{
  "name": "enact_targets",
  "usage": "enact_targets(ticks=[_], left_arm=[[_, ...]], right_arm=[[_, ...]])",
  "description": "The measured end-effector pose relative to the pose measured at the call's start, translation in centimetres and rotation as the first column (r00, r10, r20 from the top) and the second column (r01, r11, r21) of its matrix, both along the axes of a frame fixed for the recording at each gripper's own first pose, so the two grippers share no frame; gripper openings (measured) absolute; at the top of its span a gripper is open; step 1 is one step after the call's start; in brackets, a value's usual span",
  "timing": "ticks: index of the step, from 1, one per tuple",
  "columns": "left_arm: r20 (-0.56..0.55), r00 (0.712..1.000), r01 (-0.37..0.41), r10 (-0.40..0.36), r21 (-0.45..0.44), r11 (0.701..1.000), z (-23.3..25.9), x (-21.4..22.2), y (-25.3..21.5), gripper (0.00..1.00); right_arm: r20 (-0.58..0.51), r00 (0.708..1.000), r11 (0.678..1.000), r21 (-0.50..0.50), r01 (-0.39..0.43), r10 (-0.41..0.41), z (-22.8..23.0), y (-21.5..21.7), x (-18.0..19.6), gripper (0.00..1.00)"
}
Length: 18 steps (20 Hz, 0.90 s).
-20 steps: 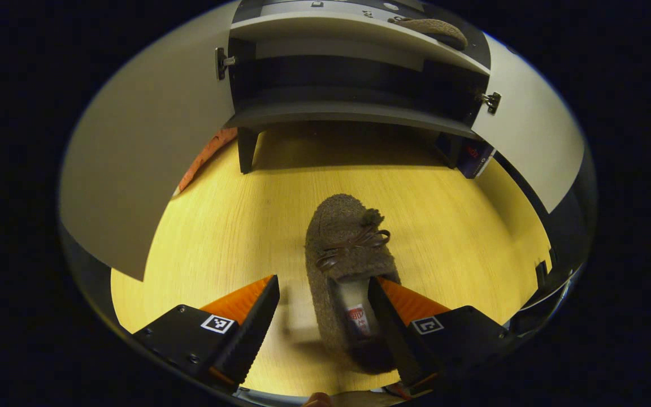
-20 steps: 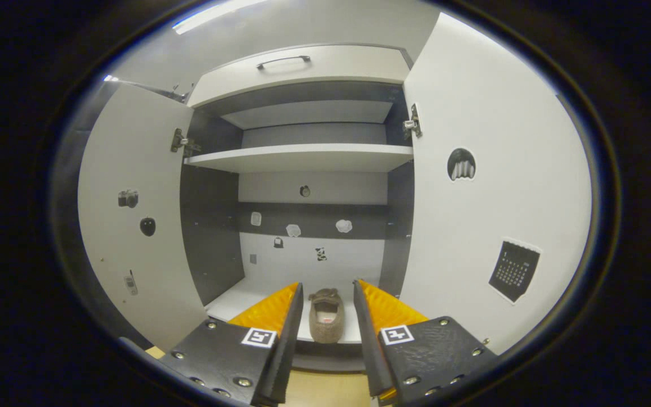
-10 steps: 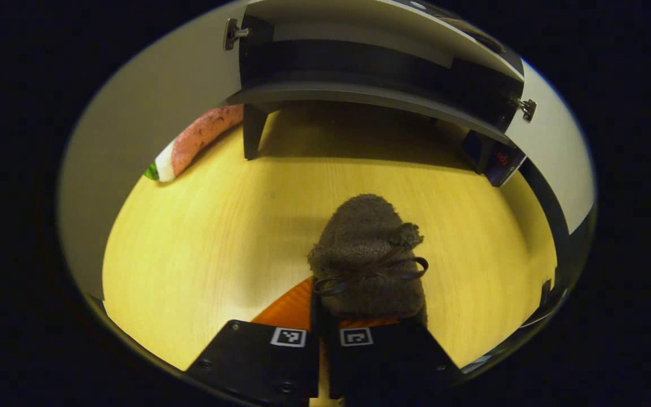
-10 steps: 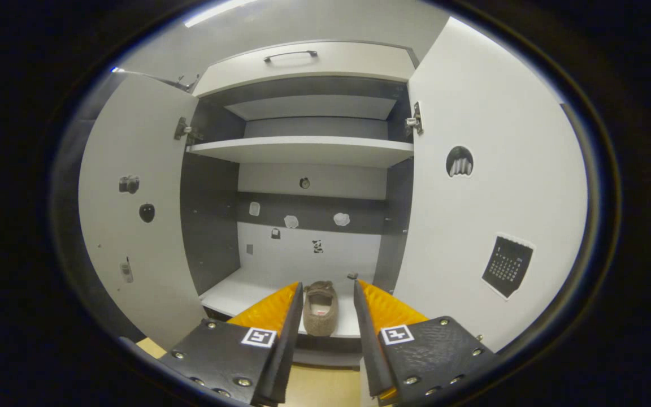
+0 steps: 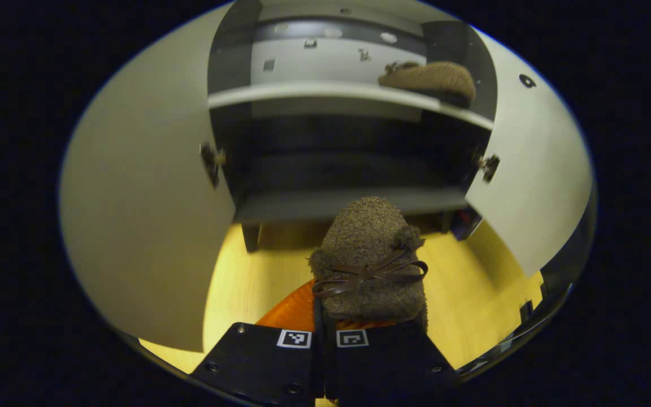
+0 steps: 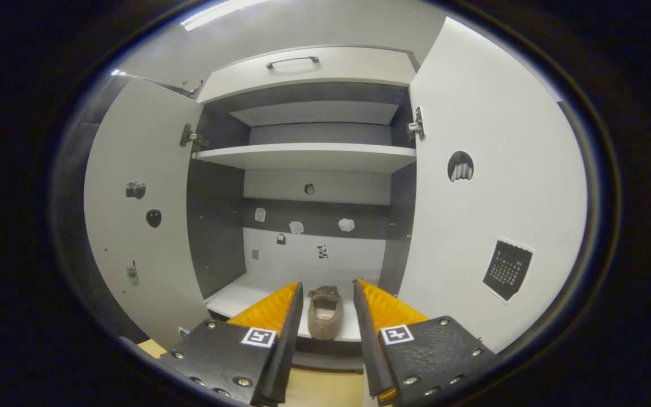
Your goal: Grab one shoe with the right hand and put it into the shoe cabinet, grab the other shoe with the left hand and put it into the shoe cabinet; then close the right door with the right hand and the left door with the left hand.
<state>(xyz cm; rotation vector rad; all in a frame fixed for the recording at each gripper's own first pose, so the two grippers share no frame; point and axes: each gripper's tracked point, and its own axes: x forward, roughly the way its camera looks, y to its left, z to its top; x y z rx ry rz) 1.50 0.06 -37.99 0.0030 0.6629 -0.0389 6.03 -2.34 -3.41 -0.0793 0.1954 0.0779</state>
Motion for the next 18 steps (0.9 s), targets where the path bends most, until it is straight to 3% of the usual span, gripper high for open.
enact_targets(ticks=[6, 9, 12, 16, 18], left_arm=[[0.251, 0.968, 0.026, -0.019, -0.025, 0.999, 15.5, 8.0, -1.1, 0.02], [0.347, 0.938, 0.003, -0.018, 0.042, 0.999, 20.7, 12.3, -0.3, 0.02], [0.384, 0.923, -0.005, -0.021, 0.067, 0.998, 21.9, 17.5, 0.1, 0.02], [0.369, 0.929, -0.029, 0.004, 0.063, 0.998, 22.2, 23.2, 1.0, 0.00], [0.350, 0.937, -0.045, 0.015, 0.076, 0.996, 21.7, 25.4, 1.6, 0.01]], right_arm=[[0.022, 1.000, 1.000, -0.002, -0.013, 0.014, 0.3, 0.3, -0.8, 0.53], [0.033, 0.999, 1.000, -0.001, -0.011, 0.011, 0.4, 0.4, -1.3, 0.53], [0.038, 0.999, 1.000, 0.011, -0.012, 0.012, 0.2, 0.8, -1.8, 0.53], [0.030, 0.999, 0.999, 0.038, -0.025, 0.024, -0.3, 1.4, -1.9, 0.56], [0.027, 0.999, 0.999, 0.045, -0.027, 0.026, -0.5, 1.4, -2.0, 0.53]])
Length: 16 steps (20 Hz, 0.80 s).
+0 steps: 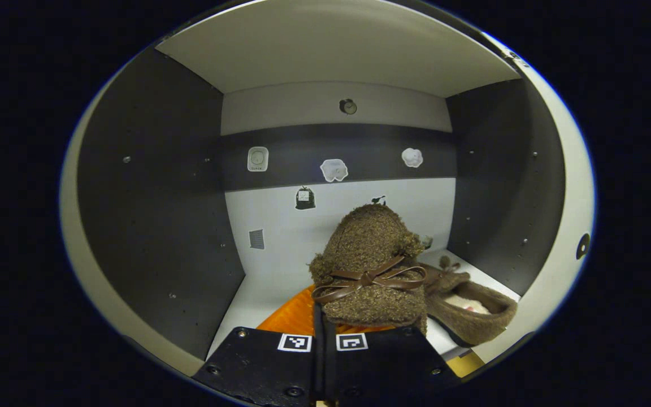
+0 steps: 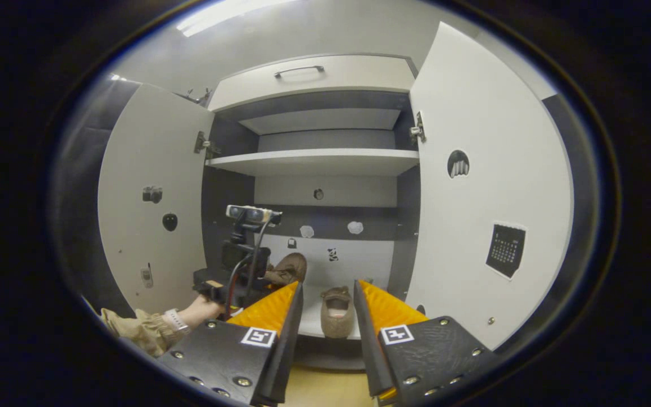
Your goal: Grab one shoe with the right hand and put it into the shoe cabinet, grab the other shoe with the left hand and put it into the shoe cabinet; then close the right door with the right hand and the left door with the left hand.
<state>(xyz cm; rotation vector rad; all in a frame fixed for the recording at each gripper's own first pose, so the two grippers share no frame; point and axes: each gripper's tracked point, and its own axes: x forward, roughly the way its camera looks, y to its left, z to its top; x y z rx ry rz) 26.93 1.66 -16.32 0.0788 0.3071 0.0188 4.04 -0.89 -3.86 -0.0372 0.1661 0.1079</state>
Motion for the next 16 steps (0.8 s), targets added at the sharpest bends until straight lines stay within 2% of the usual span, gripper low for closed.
enact_targets(ticks=[4, 7, 10, 12, 13, 14, 15, 16], left_arm=[[-0.073, 0.997, -0.011, 0.014, 0.039, 0.999, -2.6, 2.3, 0.7, 0.05], [-0.104, 0.994, -0.018, 0.020, 0.018, 1.000, -4.2, 3.0, 0.8, 0.11], [-0.153, 0.988, -0.028, 0.029, 0.009, 1.000, -5.6, 2.5, 1.0, 0.29], [-0.155, 0.987, -0.046, 0.050, 0.025, 0.999, -5.6, 2.4, 1.8, 0.44], [-0.155, 0.987, -0.047, 0.049, 0.018, 0.999, -5.3, 2.0, 1.8, 0.55], [-0.158, 0.986, -0.052, 0.054, 0.015, 0.999, -5.1, 1.4, 2.1, 0.57], [-0.156, 0.986, -0.052, 0.053, 0.010, 0.999, -4.7, 0.9, 2.2, 0.66], [-0.151, 0.987, -0.049, 0.049, 0.005, 0.999, -4.3, 0.2, 2.1, 0.67]], right_arm=[[-0.006, 1.000, 1.000, -0.001, 0.001, -0.001, -0.3, 0.0, 0.1, 0.53], [-0.013, 1.000, 1.000, -0.003, -0.002, 0.002, -0.5, 0.2, -0.2, 0.53], [-0.014, 1.000, 1.000, -0.012, -0.003, 0.003, -0.5, 0.3, -0.6, 0.53], [-0.019, 1.000, 1.000, -0.011, -0.007, 0.007, -0.5, 0.4, -0.7, 0.53], [-0.019, 1.000, 1.000, -0.010, -0.009, 0.009, -0.5, 0.4, -0.9, 0.53], [-0.016, 1.000, 1.000, -0.008, -0.009, 0.009, -0.4, 0.4, -1.0, 0.53], [-0.013, 1.000, 1.000, -0.006, -0.007, 0.007, -0.2, 0.3, -1.2, 0.53], [-0.010, 1.000, 1.000, -0.004, -0.007, 0.007, 0.0, 0.3, -1.4, 0.53]])
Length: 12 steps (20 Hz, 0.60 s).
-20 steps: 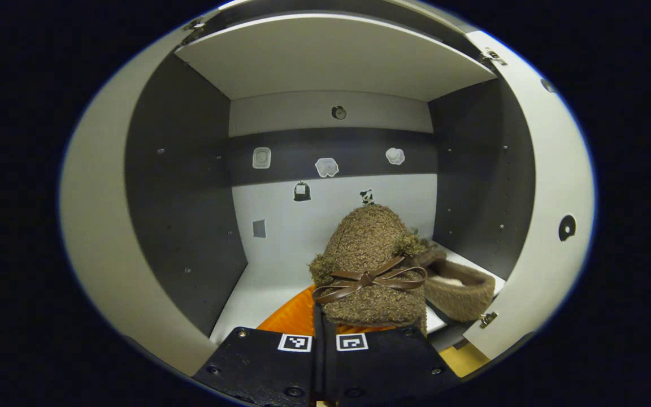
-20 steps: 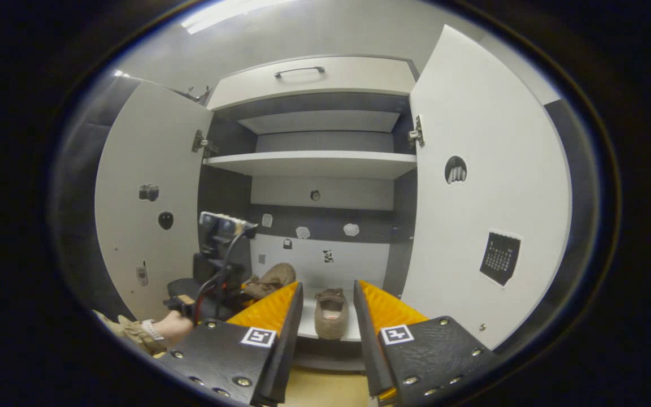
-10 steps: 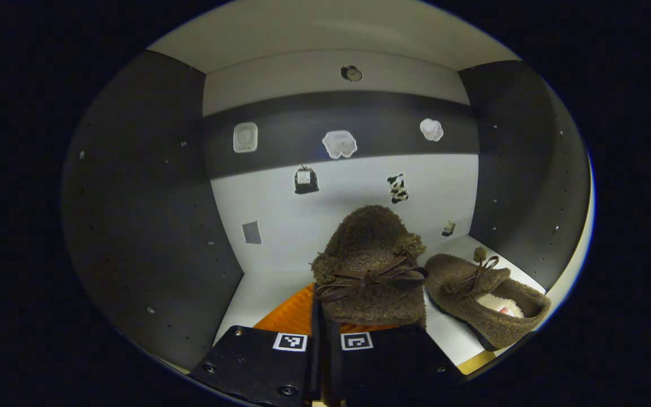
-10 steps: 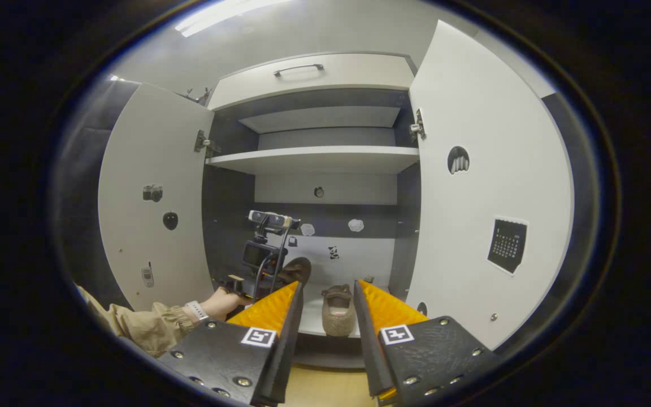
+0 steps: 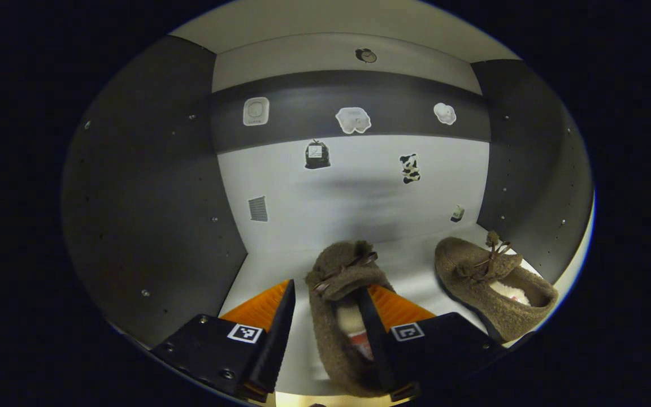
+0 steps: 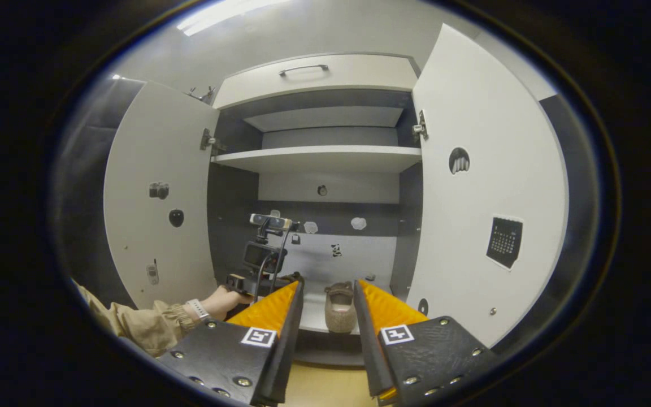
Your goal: Grab one shoe with the right hand and put it into the shoe cabinet, grab the other shoe with the left hand and put it into the shoe cabinet; then close the right door with the right hand and the left door with the left hand.
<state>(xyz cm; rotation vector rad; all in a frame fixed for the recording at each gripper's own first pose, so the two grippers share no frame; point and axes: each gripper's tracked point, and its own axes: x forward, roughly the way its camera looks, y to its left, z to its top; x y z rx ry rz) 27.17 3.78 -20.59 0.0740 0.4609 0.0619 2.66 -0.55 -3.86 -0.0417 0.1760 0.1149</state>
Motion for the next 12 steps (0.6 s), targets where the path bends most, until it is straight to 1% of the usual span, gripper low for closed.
enact_targets(ticks=[1, 3, 4, 5, 6, 7, 8, 9, 11, 12], left_arm=[[0.020, 1.000, 0.007, -0.007, 0.005, 1.000, 0.9, -0.6, 0.0, 0.70], [0.079, 0.997, 0.026, -0.028, 0.022, 0.999, 3.7, -1.8, -0.3, 0.70], [0.115, 0.992, 0.041, -0.045, 0.034, 0.999, 5.5, -2.5, -0.7, 0.70], [0.146, 0.987, 0.056, -0.062, 0.046, 0.997, 7.2, -3.4, -1.1, 0.67], [0.173, 0.981, 0.074, -0.083, 0.057, 0.996, 8.9, -4.4, -1.8, 0.69], [0.201, 0.974, 0.092, -0.103, 0.064, 0.994, 10.5, -5.6, -2.4, 0.69], [0.227, 0.967, 0.108, -0.120, 0.063, 0.992, 12.0, -6.9, -3.2, 0.69], [0.247, 0.960, 0.123, -0.133, 0.054, 0.991, 13.4, -8.3, -4.0, 0.72], [0.287, 0.945, 0.156, -0.159, 0.035, 0.987, 15.9, -11.3, -5.3, 0.72], [0.299, 0.939, 0.168, -0.171, 0.035, 0.985, 16.8, -12.6, -5.8, 0.69]], right_arm=[[0.004, 1.000, 1.000, 0.002, 0.001, -0.001, 0.2, 0.0, -0.2, 0.53], [0.011, 1.000, 1.000, 0.000, 0.003, -0.003, 0.7, -0.3, -0.6, 0.53], [0.015, 1.000, 1.000, 0.000, 0.005, -0.005, 0.9, -0.4, -0.9, 0.53], [0.020, 1.000, 1.000, 0.000, 0.007, -0.007, 1.2, -0.5, -1.1, 0.53], [0.025, 1.000, 1.000, -0.001, 0.009, -0.009, 1.4, -0.6, -1.6, 0.53], [0.028, 1.000, 1.000, -0.005, 0.011, -0.011, 1.7, -0.8, -1.9, 0.53], [0.032, 0.999, 1.000, -0.009, 0.012, -0.012, 2.0, -1.0, -2.4, 0.53], [0.036, 0.999, 1.000, -0.012, 0.013, -0.013, 2.1, -1.2, -2.8, 0.53], [0.048, 0.999, 1.000, -0.016, 0.019, -0.018, 2.8, -1.7, -4.0, 0.53], [0.053, 0.998, 0.999, -0.019, 0.026, -0.025, 3.2, -2.1, -4.6, 0.53]])
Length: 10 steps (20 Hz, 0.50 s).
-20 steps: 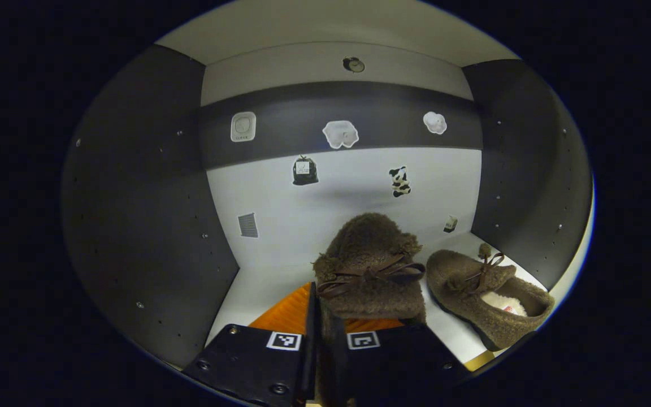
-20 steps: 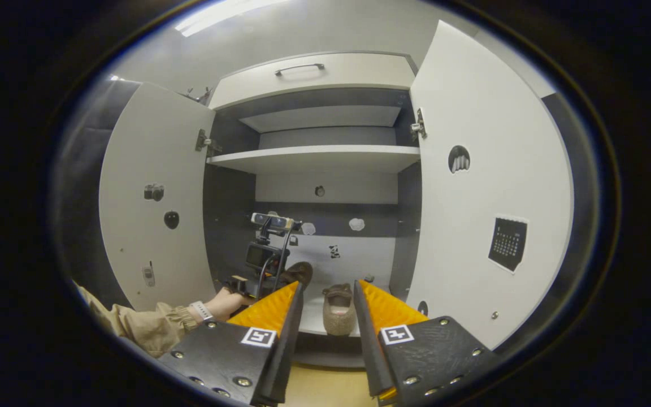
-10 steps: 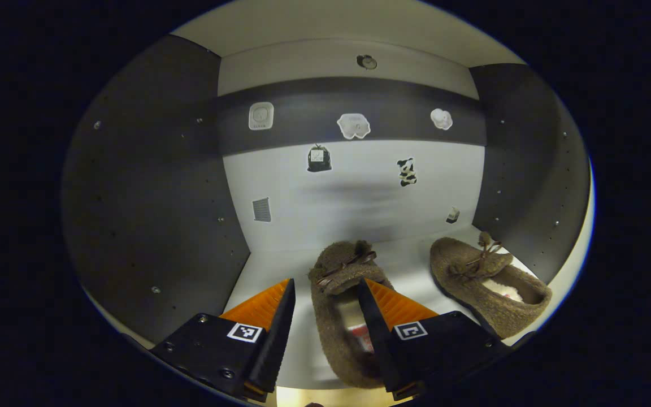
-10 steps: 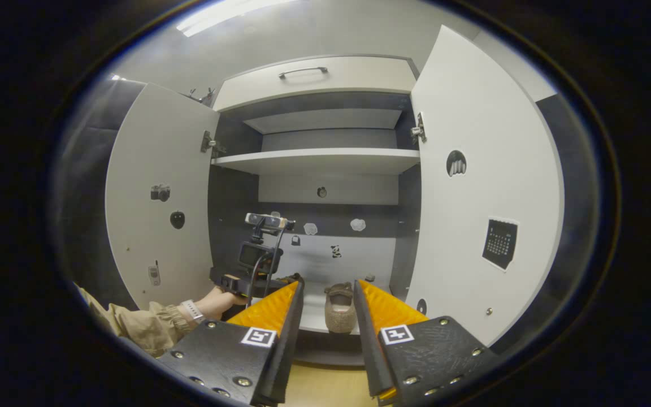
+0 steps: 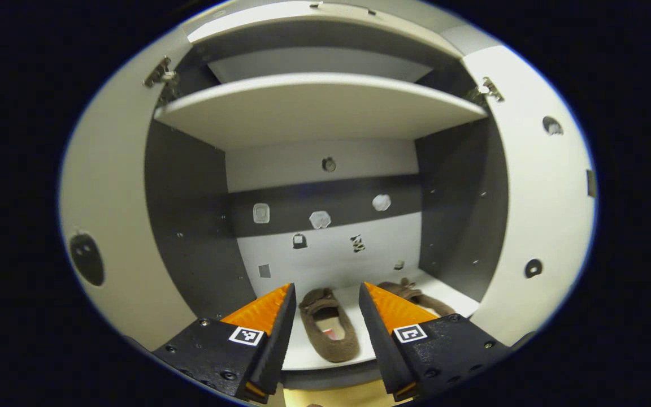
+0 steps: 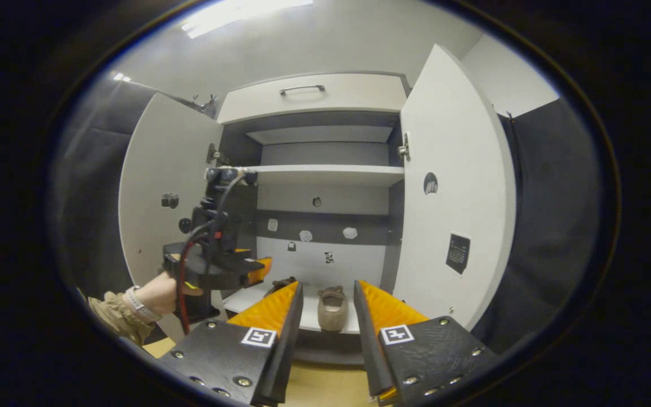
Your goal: Grab one shoe with the right hand and put it into the shoe cabinet, grab the other shoe with the left hand and put it into the shoe cabinet; then close the right door with the right hand and the left door with the left hand.
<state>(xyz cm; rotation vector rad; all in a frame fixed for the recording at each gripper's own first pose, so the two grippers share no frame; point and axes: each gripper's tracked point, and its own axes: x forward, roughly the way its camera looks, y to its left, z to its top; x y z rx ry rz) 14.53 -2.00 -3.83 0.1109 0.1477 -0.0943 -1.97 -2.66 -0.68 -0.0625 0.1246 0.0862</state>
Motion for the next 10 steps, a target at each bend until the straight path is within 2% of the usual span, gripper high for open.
enact_targets(ticks=[1, 2, 4, 5, 6, 8, 9, 10], left_arm=[[0.010, 1.000, 0.012, -0.012, 0.000, 1.000, 0.8, -1.5, -0.4, 0.72], [0.009, 1.000, 0.028, -0.028, -0.004, 1.000, 1.3, -2.8, -0.9, 0.69], [0.006, 0.997, 0.083, -0.083, -0.038, 0.996, 2.1, -5.4, -2.5, 0.69], [-0.001, 0.995, 0.103, -0.104, -0.049, 0.993, 2.3, -6.6, -3.0, 0.72], [-0.002, 0.993, 0.118, -0.118, -0.052, 0.992, 2.4, -7.5, -3.2, 0.69], [0.000, 0.991, 0.133, -0.133, -0.043, 0.990, 2.8, -9.0, -3.5, 0.72], [0.000, 0.991, 0.136, -0.136, -0.038, 0.990, 3.0, -9.6, -3.5, 0.69], [0.004, 0.991, 0.135, -0.135, -0.035, 0.990, 2.9, -10.3, -3.0, 0.72]], right_arm=[[0.004, 1.000, 1.000, -0.003, 0.008, -0.008, 0.3, -0.5, -0.6, 0.53], [0.012, 1.000, 1.000, -0.003, 0.014, -0.014, 0.9, -1.0, -1.2, 0.53], [0.013, 0.999, 1.000, -0.005, 0.029, -0.029, 1.6, -2.4, -2.5, 0.53], [0.014, 0.999, 0.999, -0.007, 0.041, -0.041, 2.0, -3.3, -3.1, 0.53], [0.019, 0.998, 0.998, -0.008, 0.058, -0.058, 2.5, -4.3, -3.7, 0.53], [0.035, 0.994, 0.995, -0.001, 0.104, -0.104, 3.5, -6.7, -4.8, 0.53], [0.040, 0.990, 0.991, 0.003, 0.132, -0.132, 3.9, -8.1, -5.2, 0.53], [0.046, 0.986, 0.987, 0.005, 0.161, -0.161, 4.2, -9.6, -5.5, 0.53]])
